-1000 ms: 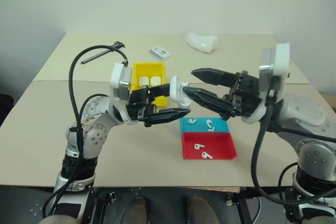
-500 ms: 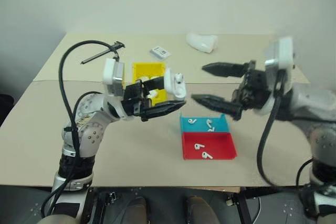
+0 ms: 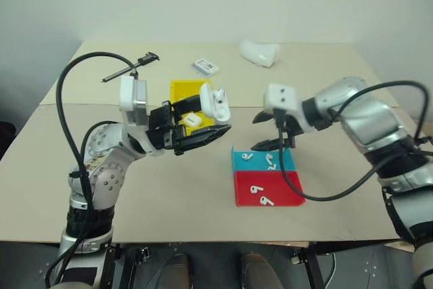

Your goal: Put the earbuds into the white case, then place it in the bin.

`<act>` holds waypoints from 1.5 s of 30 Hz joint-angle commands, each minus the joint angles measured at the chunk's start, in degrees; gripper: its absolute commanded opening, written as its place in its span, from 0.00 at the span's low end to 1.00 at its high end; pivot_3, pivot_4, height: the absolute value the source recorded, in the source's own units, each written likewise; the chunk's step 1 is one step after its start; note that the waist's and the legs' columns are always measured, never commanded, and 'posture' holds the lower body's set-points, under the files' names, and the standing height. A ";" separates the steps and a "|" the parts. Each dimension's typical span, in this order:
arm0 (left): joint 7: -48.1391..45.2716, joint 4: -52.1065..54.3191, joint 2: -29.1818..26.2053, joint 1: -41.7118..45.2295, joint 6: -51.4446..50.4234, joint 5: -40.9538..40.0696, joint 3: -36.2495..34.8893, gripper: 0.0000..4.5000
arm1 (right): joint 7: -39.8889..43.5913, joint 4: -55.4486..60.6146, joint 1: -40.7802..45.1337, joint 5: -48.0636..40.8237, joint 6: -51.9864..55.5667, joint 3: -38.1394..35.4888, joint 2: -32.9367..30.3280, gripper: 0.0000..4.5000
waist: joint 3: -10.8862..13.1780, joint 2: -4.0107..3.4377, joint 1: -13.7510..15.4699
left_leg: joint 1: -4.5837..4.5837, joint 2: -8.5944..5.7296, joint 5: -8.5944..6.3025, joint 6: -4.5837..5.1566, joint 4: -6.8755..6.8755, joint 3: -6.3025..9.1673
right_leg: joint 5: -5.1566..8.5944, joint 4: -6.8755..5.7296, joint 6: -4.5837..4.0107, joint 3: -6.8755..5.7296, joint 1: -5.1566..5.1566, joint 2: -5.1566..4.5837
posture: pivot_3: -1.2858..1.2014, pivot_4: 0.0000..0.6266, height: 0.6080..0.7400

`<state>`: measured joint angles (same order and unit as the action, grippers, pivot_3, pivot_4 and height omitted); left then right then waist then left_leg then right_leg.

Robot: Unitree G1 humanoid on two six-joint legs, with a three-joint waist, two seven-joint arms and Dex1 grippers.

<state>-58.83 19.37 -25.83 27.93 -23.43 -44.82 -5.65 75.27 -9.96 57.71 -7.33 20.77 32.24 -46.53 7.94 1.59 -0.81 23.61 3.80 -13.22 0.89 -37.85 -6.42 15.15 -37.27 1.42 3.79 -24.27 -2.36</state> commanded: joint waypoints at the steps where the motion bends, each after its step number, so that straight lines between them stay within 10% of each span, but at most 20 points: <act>1: 0.86 3.06 -1.03 -0.49 1.33 -0.71 -1.67 0.62 | 6.04 -6.84 1.76 7.51 -19.83 2.79 1.20 0.71 | 0.00 -0.01 0.13 | 0.03 -0.01 -0.01 0.01 0.00 -0.01 | -0.01 0.04 0.02 -0.06 0.01 -0.03 | 0.52 0.24 1.00; 12: 2.64 5.59 -2.79 -2.30 1.06 -1.38 -3.29 0.62 | 6.93 -37.73 11.93 20.31 -51.61 4.99 14.65 0.65 | 0.03 -0.06 -0.40 | -0.11 0.06 0.03 -0.06 0.01 -0.09 | -0.09 0.00 -0.02 -0.07 0.09 0.01 | 0.52 0.24 1.00; 36: 4.78 8.58 -3.83 -4.59 0.79 -2.15 -3.77 0.62 | 1.08 -58.53 18.38 35.09 -59.89 6.13 25.34 0.65 | 0.05 -0.10 -0.61 | -0.35 0.05 0.12 -0.22 0.02 -0.22 | -0.05 -0.34 -0.10 -0.04 0.14 -0.02 | 0.52 0.24 1.00; 42: 4.93 8.72 -4.00 -4.89 0.97 -2.15 -3.88 0.62 | 2.25 -58.56 17.76 35.12 -60.83 5.30 25.99 0.32 | 0.05 -0.10 -1.05 | -0.38 0.05 0.12 -0.22 0.03 -0.20 | -0.05 -0.37 -0.10 -0.03 0.15 -0.02 | 0.52 0.24 1.00; 45: 5.00 8.75 -4.04 -4.92 1.00 -2.11 -3.87 0.62 | 2.96 -58.51 17.44 35.04 -61.07 4.85 26.25 0.32 | 0.05 -0.10 -1.39 | -0.37 0.05 0.12 -0.23 0.04 -0.18 | -0.05 -0.37 -0.10 -0.03 0.14 -0.02 | 0.52 0.24 1.00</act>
<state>-54.23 26.05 -29.37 22.78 -23.62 -45.53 -8.09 77.49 -68.28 75.59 27.93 -39.44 37.65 -20.51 7.98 1.49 -2.20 23.24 3.85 -13.10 0.67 -37.79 -6.59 15.10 -37.63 1.32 3.75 -24.13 -2.38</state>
